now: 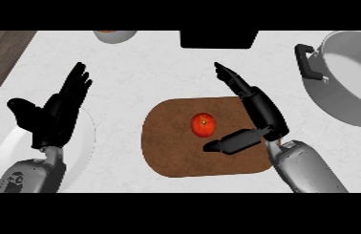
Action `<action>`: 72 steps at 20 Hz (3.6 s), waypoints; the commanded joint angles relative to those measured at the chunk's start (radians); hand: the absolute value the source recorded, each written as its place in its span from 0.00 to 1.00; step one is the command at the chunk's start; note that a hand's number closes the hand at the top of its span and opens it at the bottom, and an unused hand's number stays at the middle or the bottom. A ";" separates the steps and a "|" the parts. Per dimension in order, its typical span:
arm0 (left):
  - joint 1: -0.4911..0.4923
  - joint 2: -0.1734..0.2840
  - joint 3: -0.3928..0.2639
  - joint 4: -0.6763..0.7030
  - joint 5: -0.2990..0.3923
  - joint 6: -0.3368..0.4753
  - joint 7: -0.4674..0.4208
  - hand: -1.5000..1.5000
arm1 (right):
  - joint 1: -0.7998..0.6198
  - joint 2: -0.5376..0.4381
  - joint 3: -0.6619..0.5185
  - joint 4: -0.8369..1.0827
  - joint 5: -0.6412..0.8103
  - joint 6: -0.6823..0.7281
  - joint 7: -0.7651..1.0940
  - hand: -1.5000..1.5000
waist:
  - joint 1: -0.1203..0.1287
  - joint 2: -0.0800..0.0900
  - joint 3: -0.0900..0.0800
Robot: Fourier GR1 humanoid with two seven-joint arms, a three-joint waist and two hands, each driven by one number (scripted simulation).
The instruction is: Pick the tomato from the cutting board and place it in the pot
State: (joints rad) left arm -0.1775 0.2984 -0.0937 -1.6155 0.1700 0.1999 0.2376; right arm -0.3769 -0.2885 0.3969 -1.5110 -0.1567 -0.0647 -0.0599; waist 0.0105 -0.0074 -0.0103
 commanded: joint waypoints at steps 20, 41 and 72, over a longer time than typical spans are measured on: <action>0.035 -0.074 -0.026 -0.056 0.014 0.000 0.067 0.50 | -0.185 -0.395 0.021 -0.486 0.236 0.362 0.671 0.00 | -0.007 0.004 0.008; 0.032 -0.114 0.001 -0.054 -0.028 -0.036 0.062 0.50 | -0.256 -0.108 0.121 -0.332 0.351 0.573 1.063 0.00 | -0.011 0.006 0.010; 0.021 -0.187 0.051 -0.048 -0.078 -0.074 0.088 0.50 | -0.199 0.260 0.124 0.083 0.864 0.515 0.866 0.00 | -0.006 0.008 0.010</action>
State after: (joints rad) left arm -0.1239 0.1175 -0.0627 -1.6846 0.0918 0.1225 0.3174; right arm -0.5672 -0.0652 0.4980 -1.5200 0.6325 0.4790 0.8434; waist 0.0042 0.0001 -0.0002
